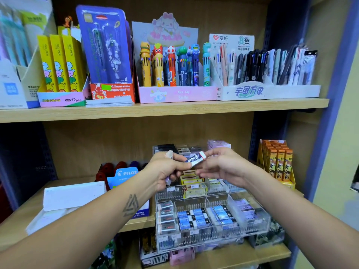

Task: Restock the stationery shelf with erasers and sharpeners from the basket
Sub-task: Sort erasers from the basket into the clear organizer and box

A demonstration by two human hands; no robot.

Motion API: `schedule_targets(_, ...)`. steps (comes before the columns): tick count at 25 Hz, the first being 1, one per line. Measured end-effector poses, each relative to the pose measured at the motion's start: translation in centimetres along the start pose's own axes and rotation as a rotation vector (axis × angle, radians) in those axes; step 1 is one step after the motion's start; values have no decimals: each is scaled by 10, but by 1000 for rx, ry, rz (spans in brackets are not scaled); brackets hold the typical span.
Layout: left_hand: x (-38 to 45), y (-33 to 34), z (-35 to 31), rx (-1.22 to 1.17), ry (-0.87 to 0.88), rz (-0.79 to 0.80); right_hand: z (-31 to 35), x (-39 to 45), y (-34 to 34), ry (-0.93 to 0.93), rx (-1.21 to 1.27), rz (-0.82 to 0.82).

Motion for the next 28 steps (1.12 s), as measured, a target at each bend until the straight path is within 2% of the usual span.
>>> schedule_targets(4, 0, 4, -2, 56, 108, -64, -7, -2, 0, 58, 211, -57)
schedule_targets(8, -9, 21, -2, 149, 164, 8, -3, 3, 8, 33, 96, -111)
schedule_targets(11, -18, 12, -6, 224, 133, 56, 9, 3, 27, -15, 5, -56)
schedule_targets(13, -24, -12, -12, 227, 99, 59, 21, 6, 46, -100, -149, -18)
schedule_targets(17, -44, -72, -26, 242, 134, -32, 31, 21, 113, -199, -399, 116)
schedule_targets(22, -53, -134, -30, 244, 114, -130, 33, 37, 172, -196, -405, 238)
schedule_targets(25, -54, -165, -18, 249, 70, -145, 33, 50, 200, -259, -690, 253)
schedule_targets(28, -46, -181, -2, 466, 34, -138, 33, 62, 225, -390, -1270, 182)
Point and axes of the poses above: each hand's wrist, its own x-axis towards the middle knuckle, its own y-axis out of the palm, z = x × y, the point moved 9 cm from there along x, towards the middle knuckle, and after that the axes turned 11 degrees about -x, right-handed, at the moved point
